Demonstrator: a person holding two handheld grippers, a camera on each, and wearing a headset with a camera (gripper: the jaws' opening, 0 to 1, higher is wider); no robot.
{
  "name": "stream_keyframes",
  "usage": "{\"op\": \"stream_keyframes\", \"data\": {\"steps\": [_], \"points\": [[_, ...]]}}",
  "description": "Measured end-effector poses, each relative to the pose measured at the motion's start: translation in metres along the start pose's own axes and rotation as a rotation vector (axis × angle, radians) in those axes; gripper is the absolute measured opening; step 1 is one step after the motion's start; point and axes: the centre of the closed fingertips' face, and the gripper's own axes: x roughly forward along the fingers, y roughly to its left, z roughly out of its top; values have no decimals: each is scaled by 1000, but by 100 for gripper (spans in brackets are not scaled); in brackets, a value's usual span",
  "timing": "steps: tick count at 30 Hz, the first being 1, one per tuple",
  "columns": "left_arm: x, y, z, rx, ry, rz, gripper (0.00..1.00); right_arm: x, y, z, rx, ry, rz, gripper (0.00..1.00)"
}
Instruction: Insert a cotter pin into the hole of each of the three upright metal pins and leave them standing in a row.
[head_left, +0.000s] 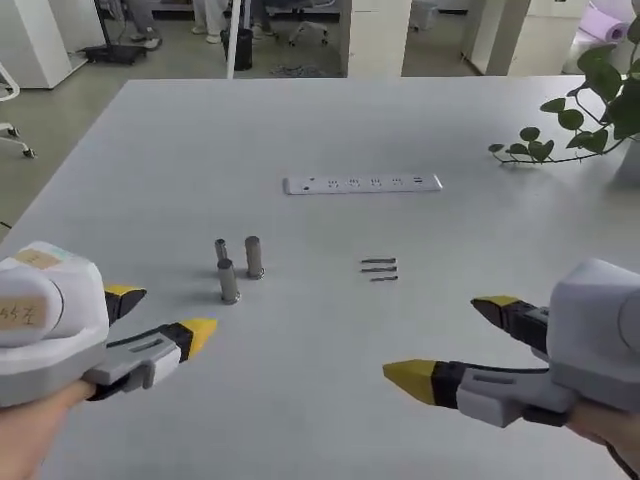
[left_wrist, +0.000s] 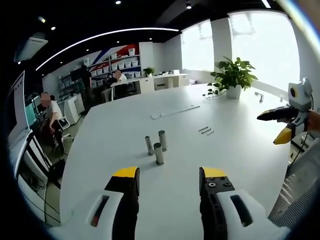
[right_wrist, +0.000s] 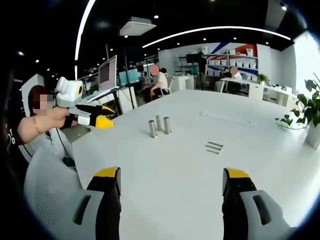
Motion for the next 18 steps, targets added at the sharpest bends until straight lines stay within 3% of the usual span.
{"op": "stream_keyframes", "data": {"steps": [4, 14, 18], "points": [[10, 13, 4, 0, -13, 15, 42, 3, 0, -1, 4, 5, -1, 81], [39, 33, 9, 70, -12, 9, 32, 16, 2, -10, 2, 44, 19, 80], [53, 46, 15, 93, -14, 13, 29, 20, 1, -12, -5, 57, 16, 80]]}}
